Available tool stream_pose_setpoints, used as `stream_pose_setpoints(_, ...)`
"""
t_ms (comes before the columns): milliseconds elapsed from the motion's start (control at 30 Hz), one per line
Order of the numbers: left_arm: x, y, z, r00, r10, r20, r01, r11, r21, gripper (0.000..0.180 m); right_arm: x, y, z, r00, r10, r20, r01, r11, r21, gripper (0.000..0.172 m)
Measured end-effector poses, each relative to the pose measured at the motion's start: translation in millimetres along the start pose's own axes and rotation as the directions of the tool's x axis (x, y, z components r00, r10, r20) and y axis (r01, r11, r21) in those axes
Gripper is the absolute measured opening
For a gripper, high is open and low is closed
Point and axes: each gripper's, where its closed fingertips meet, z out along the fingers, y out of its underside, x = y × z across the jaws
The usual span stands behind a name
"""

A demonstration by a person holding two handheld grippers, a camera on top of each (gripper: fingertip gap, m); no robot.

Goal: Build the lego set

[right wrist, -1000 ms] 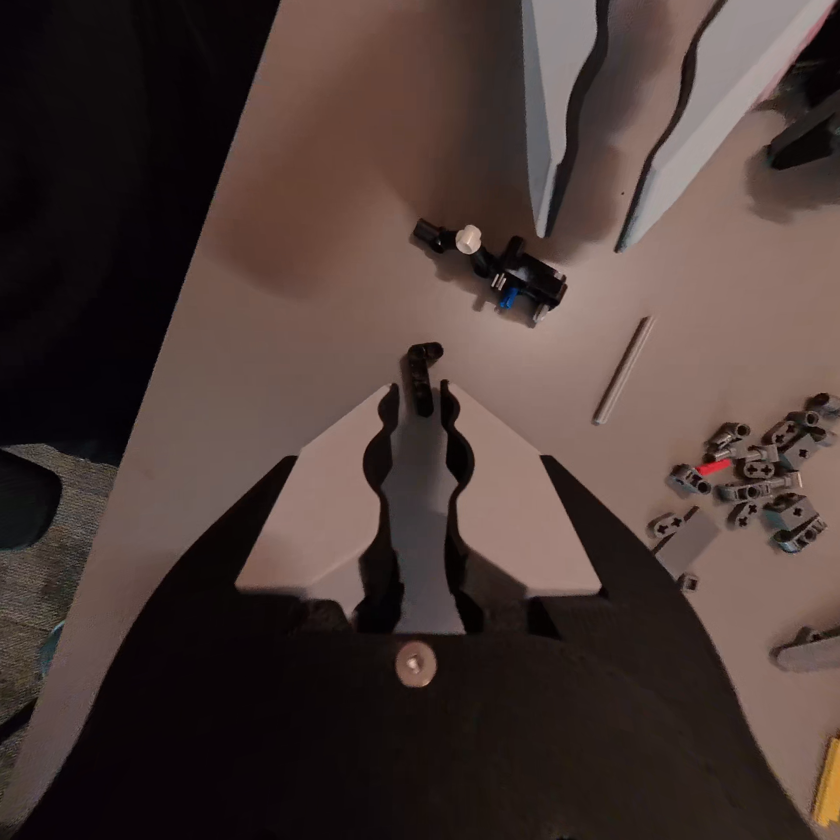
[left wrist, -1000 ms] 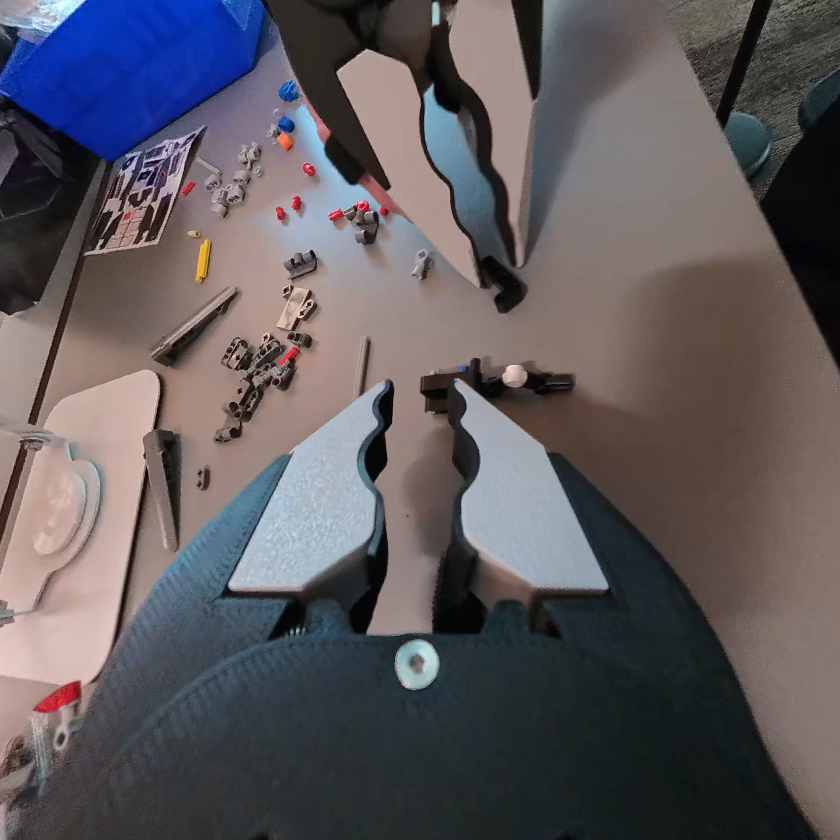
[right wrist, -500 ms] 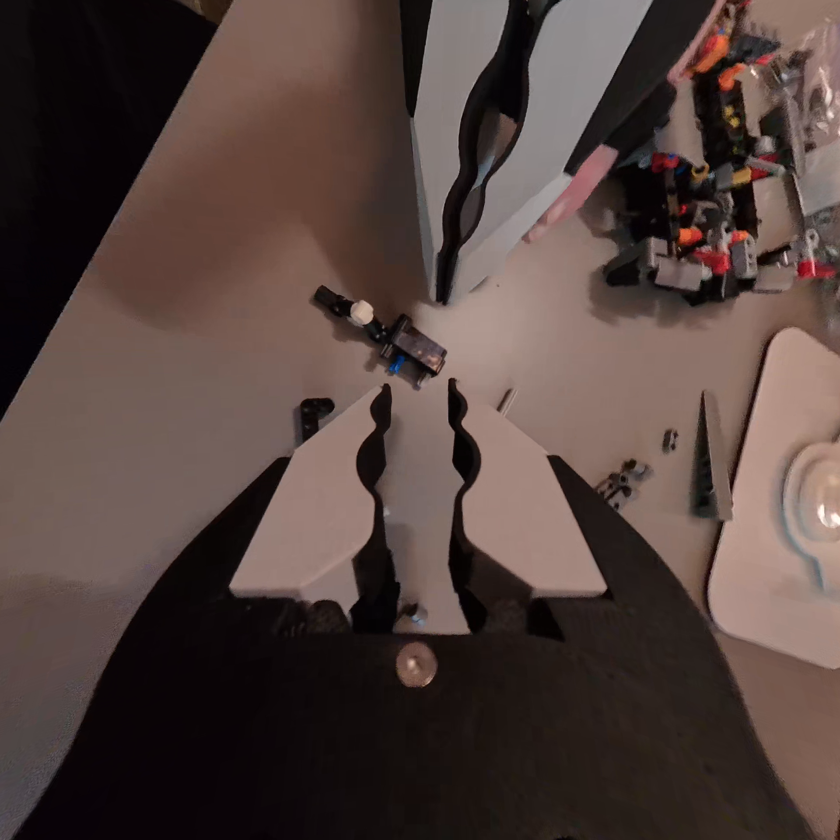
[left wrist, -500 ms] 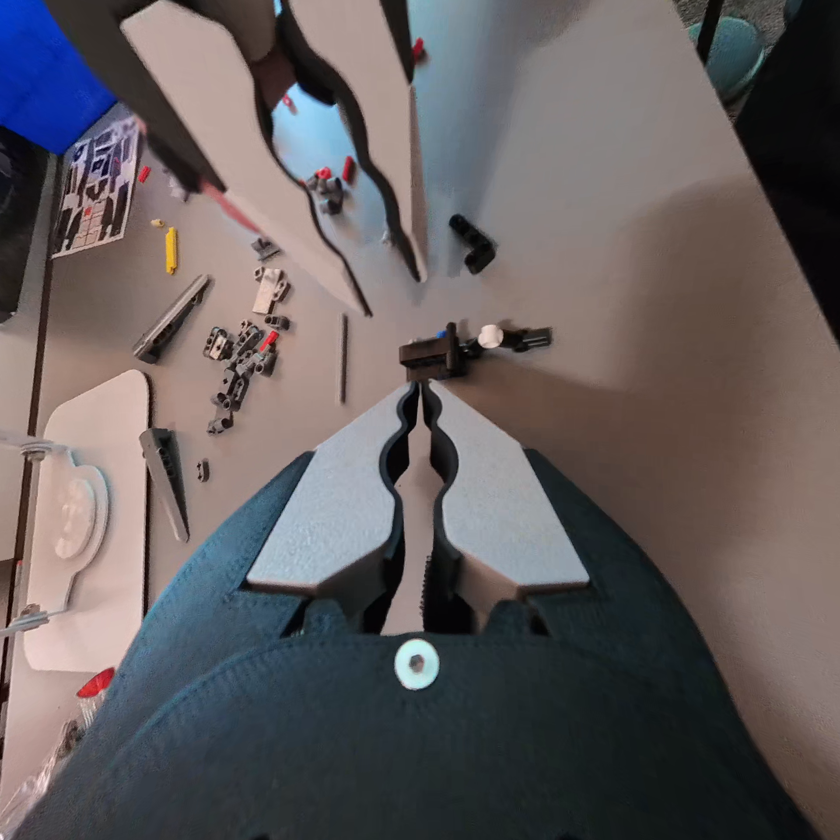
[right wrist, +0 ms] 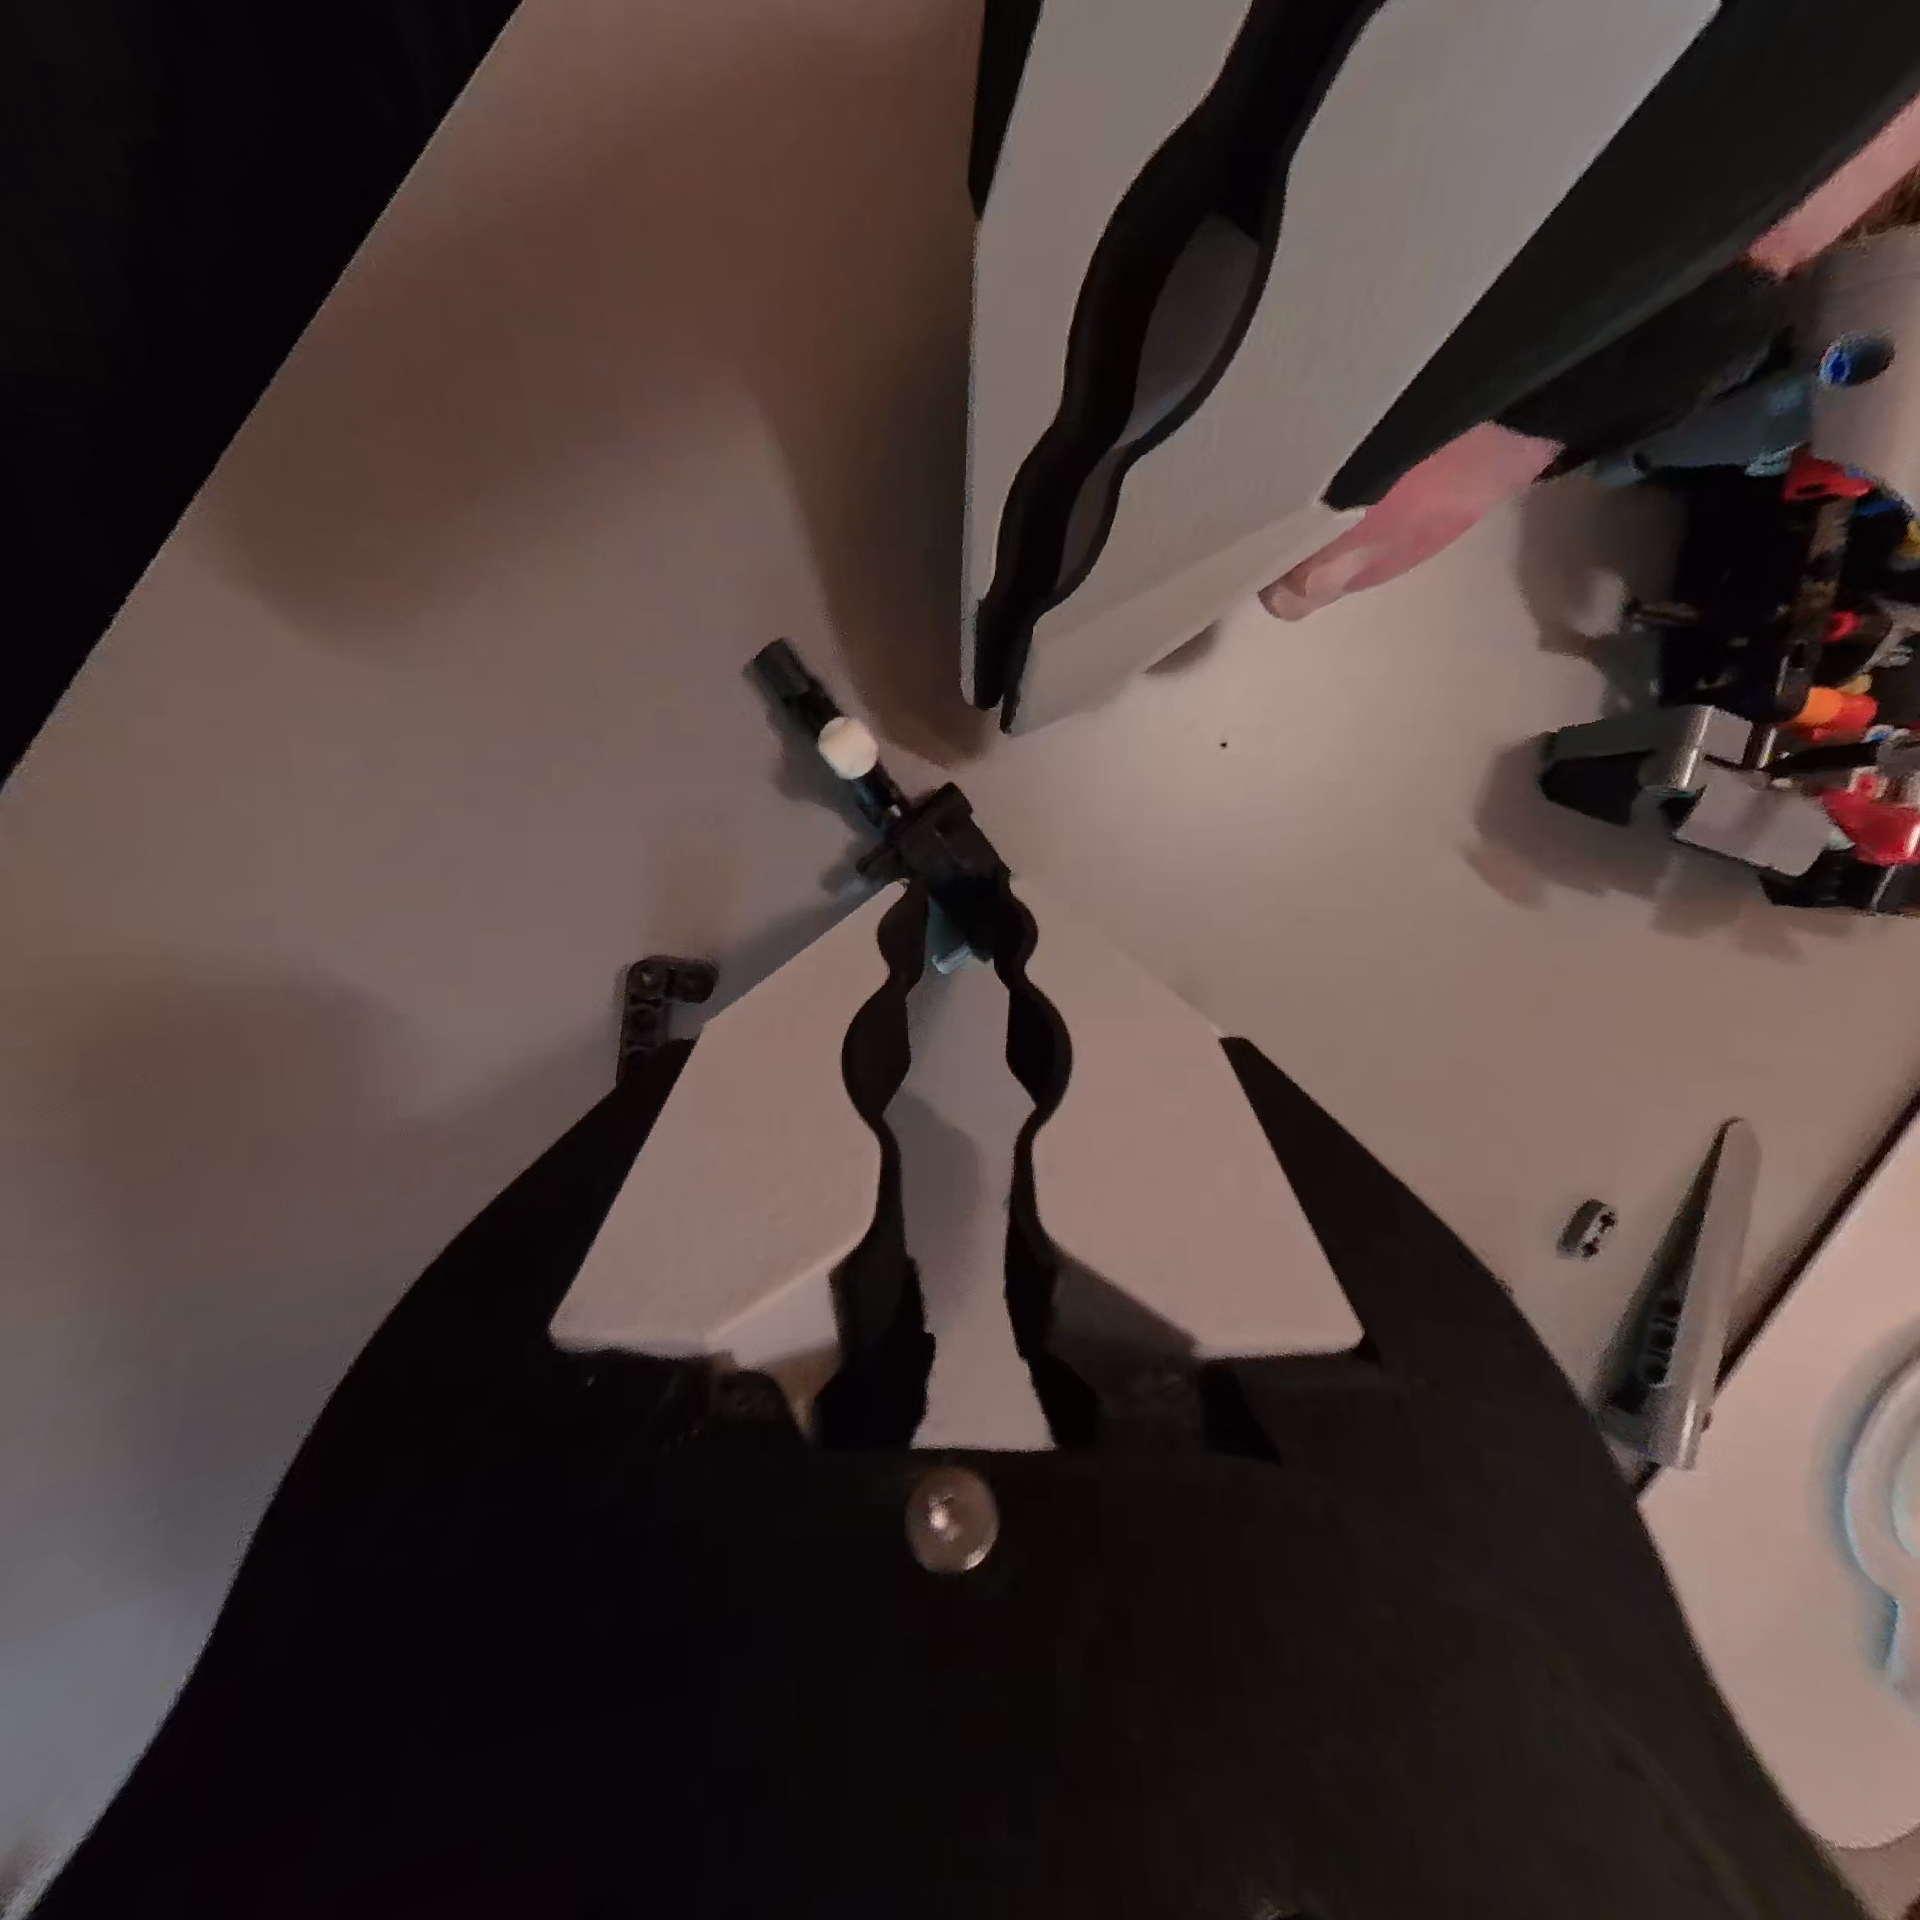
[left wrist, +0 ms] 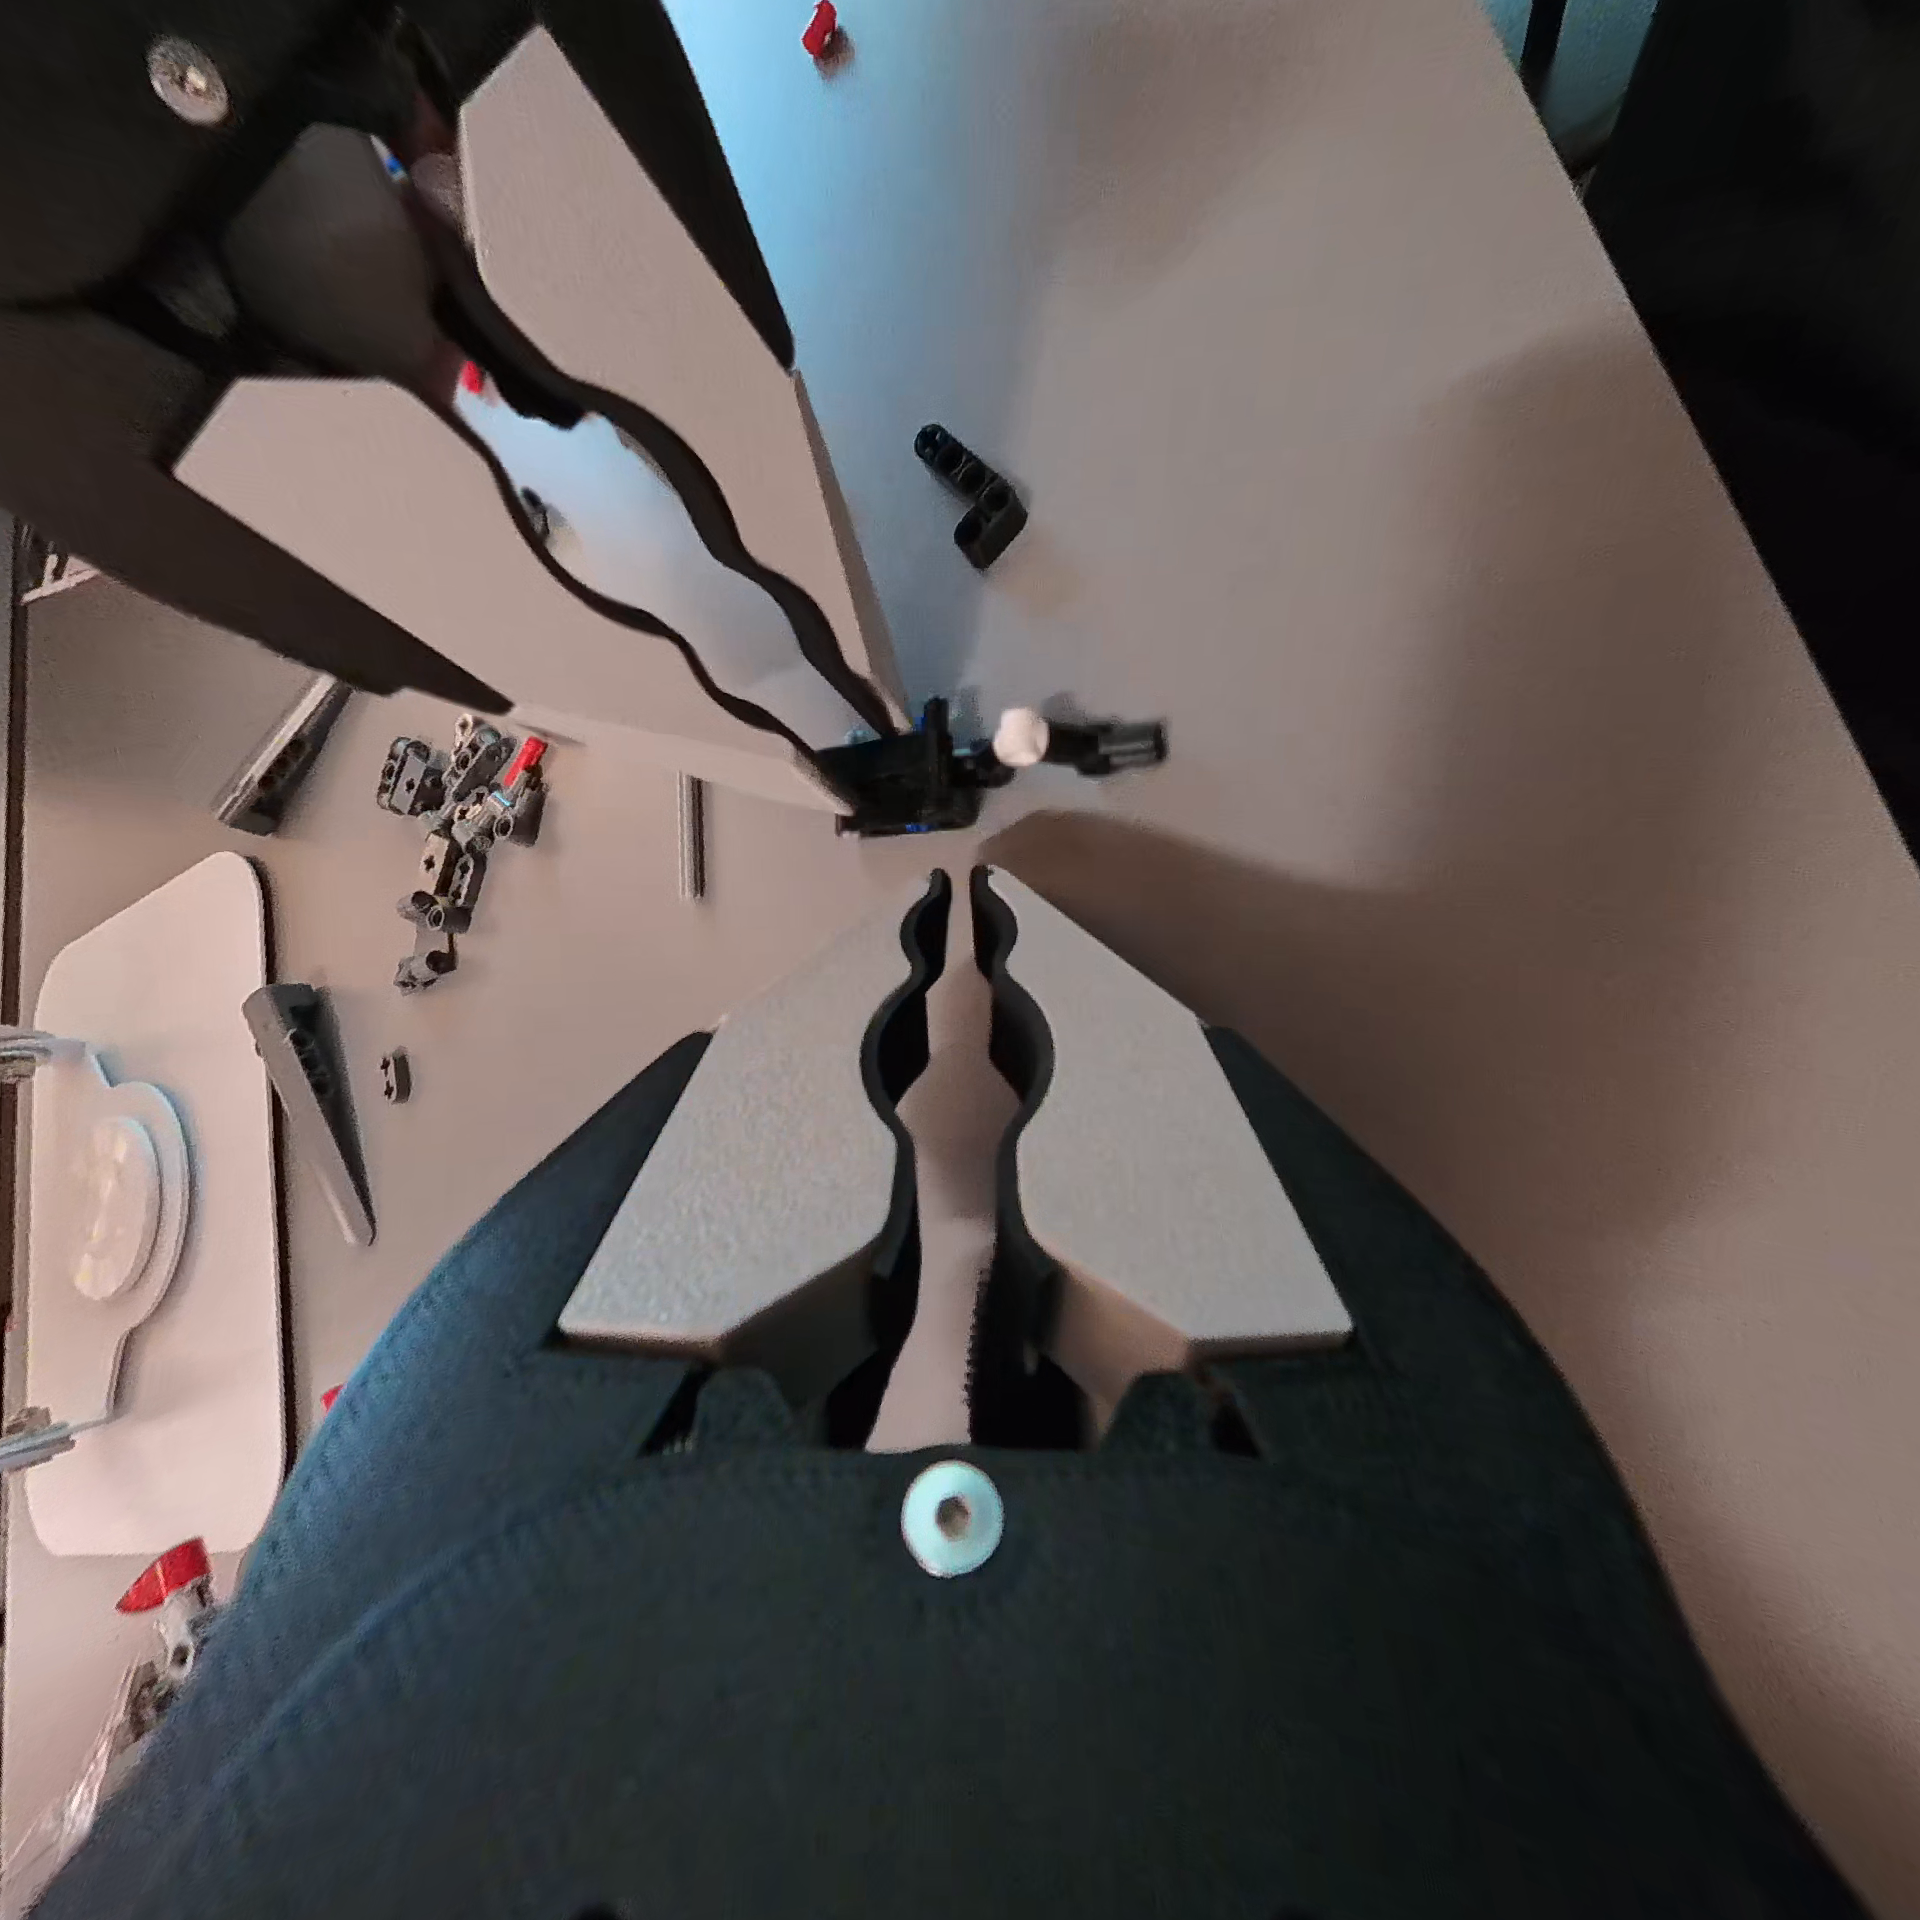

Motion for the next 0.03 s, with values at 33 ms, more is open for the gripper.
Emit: stream_pose_setpoints(33, -1.0, 0.2, -0.6, 1.0, -0.005, 0.004, 0.005, 1.0, 0.001, 0.003, 0.3, 0.0, 0.4, 1.0, 0.021, 0.006, -0.021, 1.0, -0.002, 0.009)
